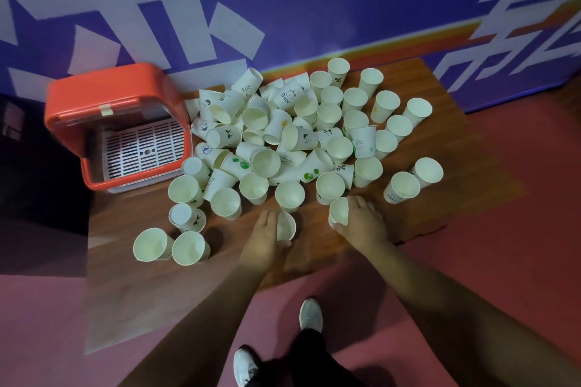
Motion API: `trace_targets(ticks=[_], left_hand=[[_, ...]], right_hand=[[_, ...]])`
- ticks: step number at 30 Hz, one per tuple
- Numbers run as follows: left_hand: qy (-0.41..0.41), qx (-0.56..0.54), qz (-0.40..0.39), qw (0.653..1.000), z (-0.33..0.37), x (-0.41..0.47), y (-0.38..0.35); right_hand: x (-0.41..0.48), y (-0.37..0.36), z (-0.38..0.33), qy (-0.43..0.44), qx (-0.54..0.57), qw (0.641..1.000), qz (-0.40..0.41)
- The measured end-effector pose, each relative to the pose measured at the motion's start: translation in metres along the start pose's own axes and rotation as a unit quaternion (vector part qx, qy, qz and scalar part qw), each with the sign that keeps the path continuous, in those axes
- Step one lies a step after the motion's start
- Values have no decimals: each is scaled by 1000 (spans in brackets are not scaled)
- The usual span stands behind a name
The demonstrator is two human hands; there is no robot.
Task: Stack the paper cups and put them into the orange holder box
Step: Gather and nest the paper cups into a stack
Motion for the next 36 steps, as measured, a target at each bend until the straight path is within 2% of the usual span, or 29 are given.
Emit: trace_targets(ticks=[5, 10, 18, 22, 26, 32, 36], left_hand=[[9, -13, 6, 1000, 1, 3, 7], [42, -23, 50, 998, -15, -11, 44], [152, 16, 148, 977, -70, -54, 110], [201, 35, 178, 963, -98, -86, 127], [257, 45, 174, 950, -128, -103, 131], [269, 29, 163, 949, -151, -101, 117], [264, 33, 104, 958, -164, -91, 97]], right_hand=[[-8, 10, -1, 28, 11, 999, 32], [-24, 39, -13, 55, 106, 992, 40], [-28, 69, -112, 176, 180, 968, 7], [-29, 50, -144, 215, 157, 964, -14], [-32, 27, -154, 219, 113, 969, -29], [-38, -6, -156, 226, 46, 973, -21], [-43, -24, -156, 221, -2, 975, -28]])
Point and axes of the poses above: each hand's wrist, its own x-axis towards the middle knuckle, its own y-axis out of the back of the hand, z = x × y, the point moved 10 cm from there along x, towards the middle knuckle, and after that the axes turned 2 degrees about z, right-handed, at the moved point
